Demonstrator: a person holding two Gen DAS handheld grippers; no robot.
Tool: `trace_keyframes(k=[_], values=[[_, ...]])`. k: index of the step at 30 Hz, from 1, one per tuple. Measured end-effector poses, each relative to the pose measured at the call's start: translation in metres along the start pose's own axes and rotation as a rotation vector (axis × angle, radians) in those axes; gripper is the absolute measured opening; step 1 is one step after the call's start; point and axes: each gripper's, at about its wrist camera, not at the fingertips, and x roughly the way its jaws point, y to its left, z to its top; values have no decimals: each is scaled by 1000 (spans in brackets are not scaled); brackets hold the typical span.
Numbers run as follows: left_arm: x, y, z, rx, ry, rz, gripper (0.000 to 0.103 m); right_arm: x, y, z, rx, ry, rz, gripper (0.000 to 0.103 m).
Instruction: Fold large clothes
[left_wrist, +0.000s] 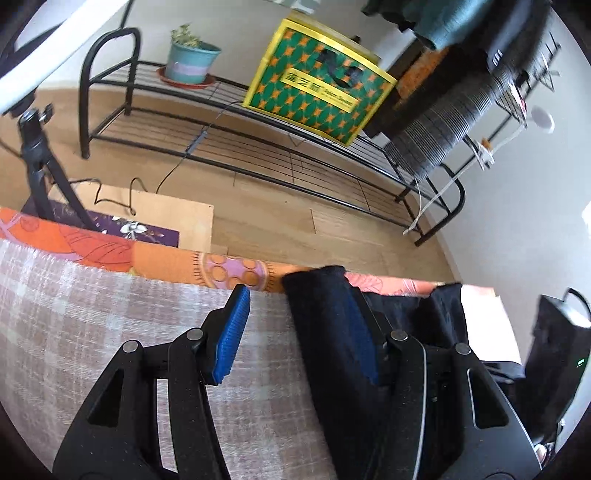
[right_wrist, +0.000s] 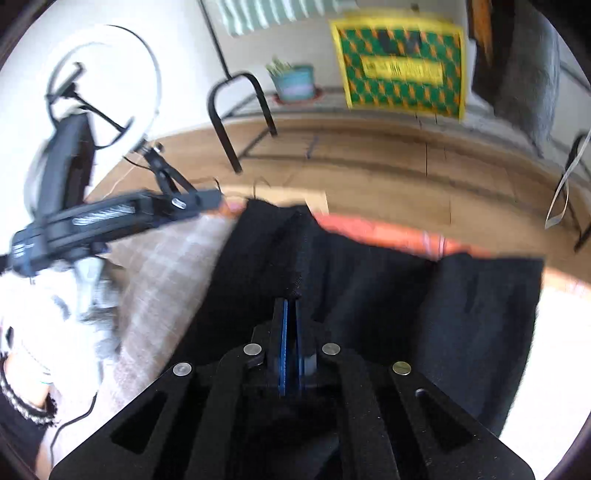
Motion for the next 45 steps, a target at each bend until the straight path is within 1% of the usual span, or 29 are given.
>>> trace_keyframes(k=[2,3,5,6,7,8,9,10,12,15,18,21,22,23,24,26,27,28,29,30,31,33,35,38,41,45], values=[[9,-12,-4,62,14,52,54,15,2,-5,-12,41,-6,4],[17,-19,-7,106,36,81,54,16,2,-4,-7,36,-14,4],[33,-27,-12,168,72,163,52,9,1,1,-1,40,6,7],[38,-33,-14,199,71,210,52,4,-1,2,0,42,20,9],[41,-37,-14,217,74,226,52,-5,-4,2,0,28,23,9],[43,-39,-14,223,80,229,52,-16,-9,-2,-2,15,27,11],[43,-37,-12,207,89,212,52,-27,-16,-3,-4,0,33,18],[41,-34,-11,182,91,182,52,-36,-23,-3,0,-22,27,30],[38,-28,-10,129,95,105,52,-57,-46,-6,27,-70,-9,41],[39,-28,-9,121,94,117,52,-74,-89,-15,116,-103,-65,41],[42,-34,-6,133,90,134,52,-73,-133,-26,228,-108,-156,41],[48,-43,-6,157,87,165,52,-57,-155,-28,308,-93,-143,41],[50,-45,-5,164,85,170,49,-51,-159,-28,321,-88,-133,41],[51,-47,-6,171,84,175,39,-46,-160,-26,329,-86,-123,42],[52,-50,-6,181,79,183,34,-44,-158,-24,326,-105,-121,44],[53,-53,-8,195,80,175,12,-40,-158,-17,324,-112,-90,44],[53,-56,-8,202,74,171,11,-36,-157,-14,321,-113,-88,35],[51,-58,-9,211,62,177,9,-34,-154,-12,309,-113,-93,9],[49,-60,-10,215,54,175,9,-30,-151,-9,285,-103,-95,6],[44,-62,-11,216,35,161,9,-30,-145,-8,263,-99,-106,6],[40,-63,-11,209,24,153,8,-34,-139,-9,241,-120,-110,5],[26,-64,-9,179,-1,117,8,-46,-130,-9,212,-150,-78,5],[12,-68,-9,179,-22,96,8,-61,-124,-9,193,-181,-51,5],[-15,-77,-11,179,-53,63,7,-90,-112,-12,166,-221,-33,5],[-45,-87,-18,170,-76,32,7,-113,-99,-18,126,-236,-31,5],[-85,-107,-34,193,-91,26,7,-143,-78,-35,98,-239,-26,5]])
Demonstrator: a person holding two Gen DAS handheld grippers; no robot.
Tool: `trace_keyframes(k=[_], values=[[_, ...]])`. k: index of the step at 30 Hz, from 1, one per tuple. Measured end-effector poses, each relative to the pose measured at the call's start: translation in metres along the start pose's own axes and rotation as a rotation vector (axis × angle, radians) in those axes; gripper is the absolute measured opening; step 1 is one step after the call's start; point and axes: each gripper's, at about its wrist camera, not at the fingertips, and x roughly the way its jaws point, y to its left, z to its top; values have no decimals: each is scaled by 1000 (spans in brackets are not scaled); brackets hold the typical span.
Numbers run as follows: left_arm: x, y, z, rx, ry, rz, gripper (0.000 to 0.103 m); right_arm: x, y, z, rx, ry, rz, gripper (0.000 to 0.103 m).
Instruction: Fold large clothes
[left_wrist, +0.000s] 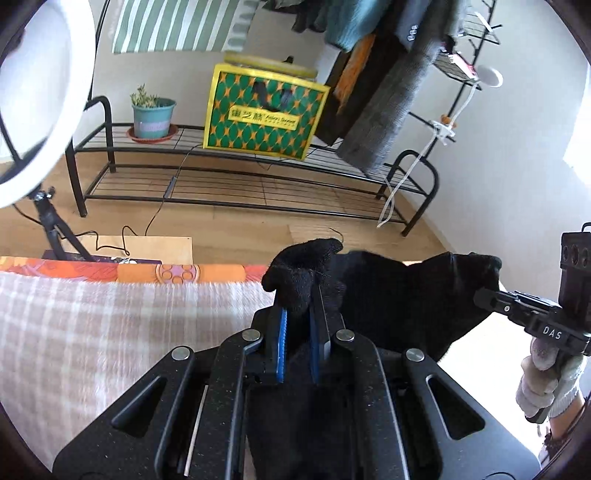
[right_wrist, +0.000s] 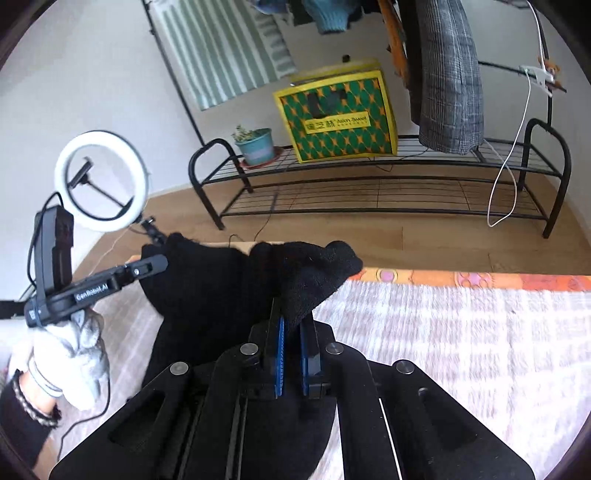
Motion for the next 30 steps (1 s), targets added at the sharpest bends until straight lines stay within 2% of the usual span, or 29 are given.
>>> trace_keyframes(k=[8,11,15,19,22,30], values=[[-79,-44,-33,60,-16,-7,7,-66,52,-30,-108,22,-17,5],[-106,-56,-55,83,-18,1,7,-86,70,-45,-134,29,-20,5],[-132,-58,-92,66,-3,-1,7,-106,88,-70,-148,48,-27,5],[-146,-55,-130,70,26,10,7,-122,104,-103,-154,61,-28,5],[-152,-52,-160,77,49,32,7,-127,113,-132,-179,80,-62,5],[-161,-55,-221,165,112,60,7,-134,123,-193,-230,104,-138,5]])
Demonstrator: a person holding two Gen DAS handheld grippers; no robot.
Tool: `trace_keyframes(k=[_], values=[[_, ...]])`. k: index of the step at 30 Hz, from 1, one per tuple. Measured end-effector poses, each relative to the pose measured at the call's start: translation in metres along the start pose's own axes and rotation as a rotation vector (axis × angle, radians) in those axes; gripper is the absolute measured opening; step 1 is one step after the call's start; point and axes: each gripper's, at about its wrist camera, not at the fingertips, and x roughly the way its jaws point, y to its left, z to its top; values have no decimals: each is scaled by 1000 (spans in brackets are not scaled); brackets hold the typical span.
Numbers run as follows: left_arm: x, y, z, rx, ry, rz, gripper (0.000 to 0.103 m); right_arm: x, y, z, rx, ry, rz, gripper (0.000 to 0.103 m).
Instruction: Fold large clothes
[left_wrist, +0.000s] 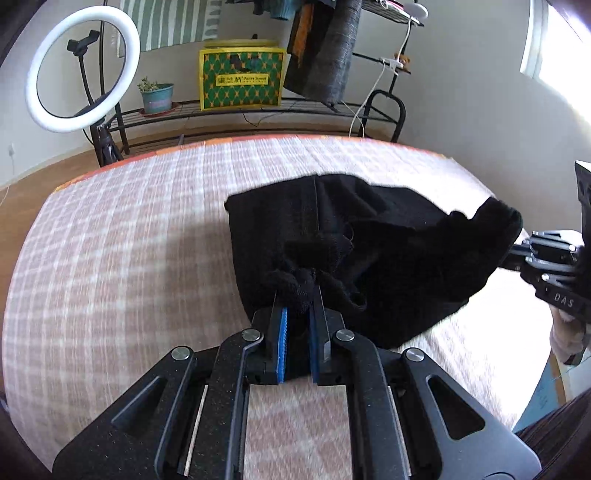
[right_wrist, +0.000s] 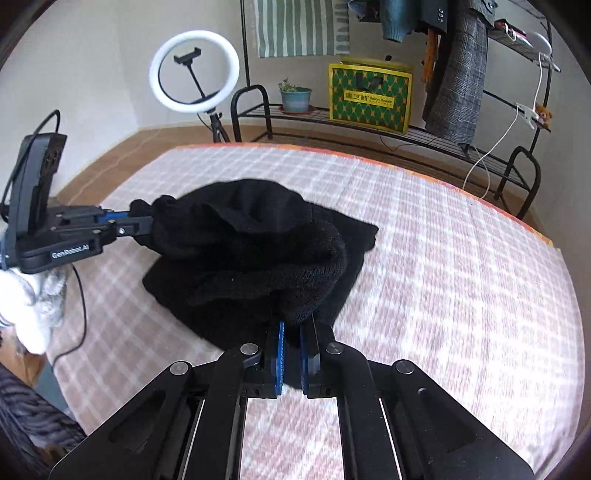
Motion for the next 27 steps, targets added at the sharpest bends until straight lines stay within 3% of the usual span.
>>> trace_keyframes(k=[6,10,12,14,15,16,18,22,24,27], values=[[-13,-5,-28,74,32,14,8,-15,-1,-22,-23,-4,-38,8],[-37,-3,-44,94,47,-40,8,-39,6,-44,-73,7,-49,9],[-49,7,-46,30,50,-86,16,-51,-2,-52,-8,5,10,10],[-53,25,-43,-101,50,-147,36,-61,-10,-58,95,-9,62,23],[-51,34,-42,-168,58,-168,40,-63,-16,-60,162,-12,93,40],[-48,44,-40,-244,65,-183,41,-63,-21,-61,230,-9,123,49],[-35,61,-37,-377,89,-221,42,-55,-30,-60,357,0,176,49],[2,83,-43,-598,160,-292,47,-28,-39,-58,473,48,147,49],[17,83,-46,-652,199,-323,47,-12,-50,-63,563,76,175,49],[30,77,-48,-642,229,-342,47,14,-60,-74,677,134,262,49]])
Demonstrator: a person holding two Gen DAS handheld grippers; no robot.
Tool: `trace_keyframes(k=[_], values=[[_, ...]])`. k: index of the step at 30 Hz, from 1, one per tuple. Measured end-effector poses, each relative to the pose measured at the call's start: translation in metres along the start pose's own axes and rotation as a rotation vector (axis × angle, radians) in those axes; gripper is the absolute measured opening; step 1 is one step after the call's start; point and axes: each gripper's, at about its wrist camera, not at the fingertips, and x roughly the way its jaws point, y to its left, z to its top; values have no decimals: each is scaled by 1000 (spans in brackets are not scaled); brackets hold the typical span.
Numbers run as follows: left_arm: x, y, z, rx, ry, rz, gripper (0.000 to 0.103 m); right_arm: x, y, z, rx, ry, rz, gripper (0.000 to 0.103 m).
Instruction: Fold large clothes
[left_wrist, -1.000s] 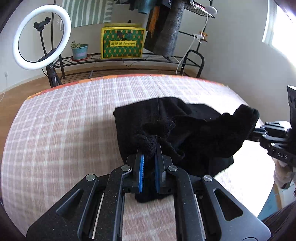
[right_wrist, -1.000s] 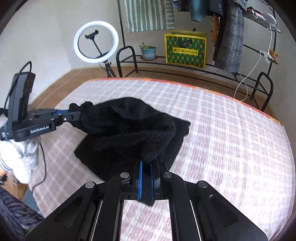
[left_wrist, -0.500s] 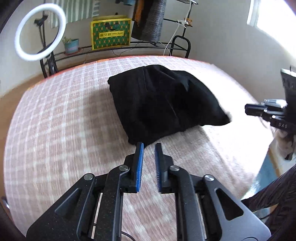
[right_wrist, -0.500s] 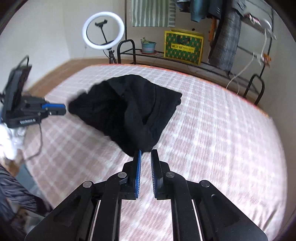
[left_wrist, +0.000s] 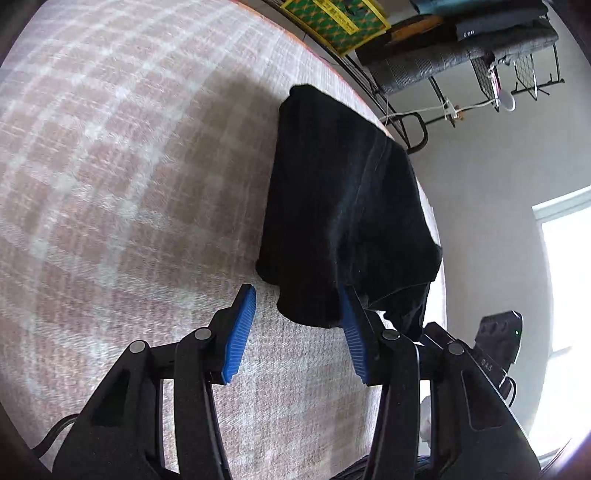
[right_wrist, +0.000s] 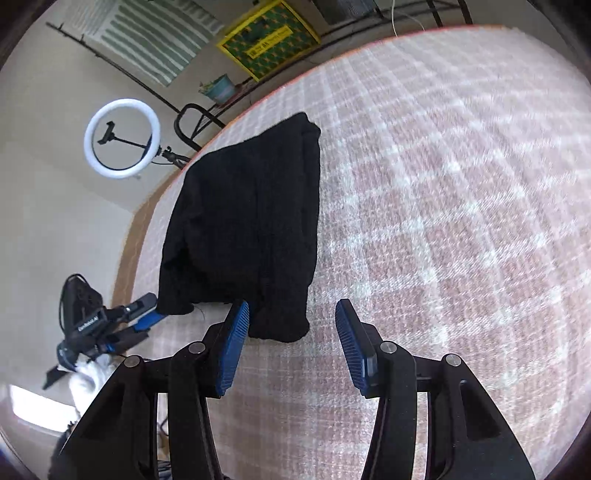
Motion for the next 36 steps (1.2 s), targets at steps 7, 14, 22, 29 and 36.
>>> trace_keyframes(k=[7,14,22,29,36], values=[[0,-8,1,42,-13,22,7,27,1,-2,12,103,75,9],[-26,0,-9,80,-45,49,7,-35,20,5,-42,-16,192,7],[-25,4,-4,113,-69,151,8,-18,-16,-4,52,35,63,7],[-32,-6,-11,196,-105,245,13,-49,8,-4,-55,-22,38,26],[-39,-52,-13,274,-156,190,13,-54,42,-10,-250,-99,-50,27]])
